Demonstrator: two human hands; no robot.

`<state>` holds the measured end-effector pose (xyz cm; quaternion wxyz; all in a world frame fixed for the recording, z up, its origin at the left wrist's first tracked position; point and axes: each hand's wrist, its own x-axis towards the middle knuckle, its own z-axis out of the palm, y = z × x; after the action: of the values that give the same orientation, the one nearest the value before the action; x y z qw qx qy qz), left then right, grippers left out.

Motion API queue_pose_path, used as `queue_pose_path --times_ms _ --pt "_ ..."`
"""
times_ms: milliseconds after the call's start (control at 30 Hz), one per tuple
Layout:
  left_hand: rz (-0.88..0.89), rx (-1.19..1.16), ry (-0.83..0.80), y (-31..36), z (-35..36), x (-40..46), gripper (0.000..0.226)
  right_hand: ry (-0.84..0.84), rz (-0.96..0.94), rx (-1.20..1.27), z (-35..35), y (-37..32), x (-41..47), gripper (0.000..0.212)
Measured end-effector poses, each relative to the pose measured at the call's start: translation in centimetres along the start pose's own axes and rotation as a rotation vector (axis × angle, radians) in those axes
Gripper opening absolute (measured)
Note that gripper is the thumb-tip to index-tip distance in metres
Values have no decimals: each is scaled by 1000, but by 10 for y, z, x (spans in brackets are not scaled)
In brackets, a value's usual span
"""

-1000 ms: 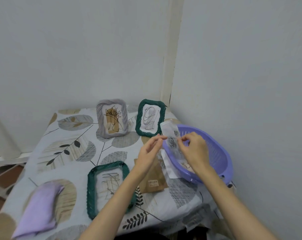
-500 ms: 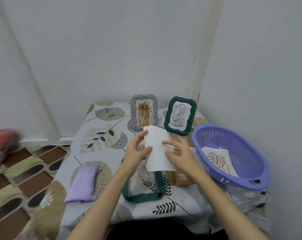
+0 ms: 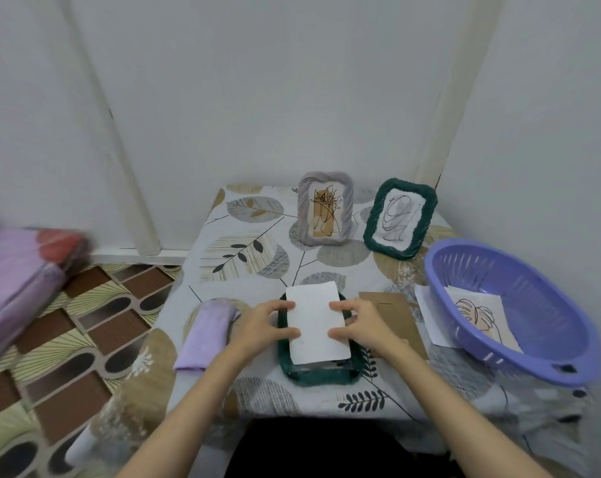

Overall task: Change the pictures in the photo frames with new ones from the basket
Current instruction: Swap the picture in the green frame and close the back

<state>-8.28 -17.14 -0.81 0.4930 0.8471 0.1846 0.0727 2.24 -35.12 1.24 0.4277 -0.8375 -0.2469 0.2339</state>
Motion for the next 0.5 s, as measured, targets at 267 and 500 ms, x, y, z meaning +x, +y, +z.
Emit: queue_pose_path --times_ms 267,500 --pt "71 328 -80 -8 5 6 73 -45 -65 -287 4 12 2 69" --pt "111 401 -149 -10 3 1 85 -112 -113 -409 1 8 1 71"
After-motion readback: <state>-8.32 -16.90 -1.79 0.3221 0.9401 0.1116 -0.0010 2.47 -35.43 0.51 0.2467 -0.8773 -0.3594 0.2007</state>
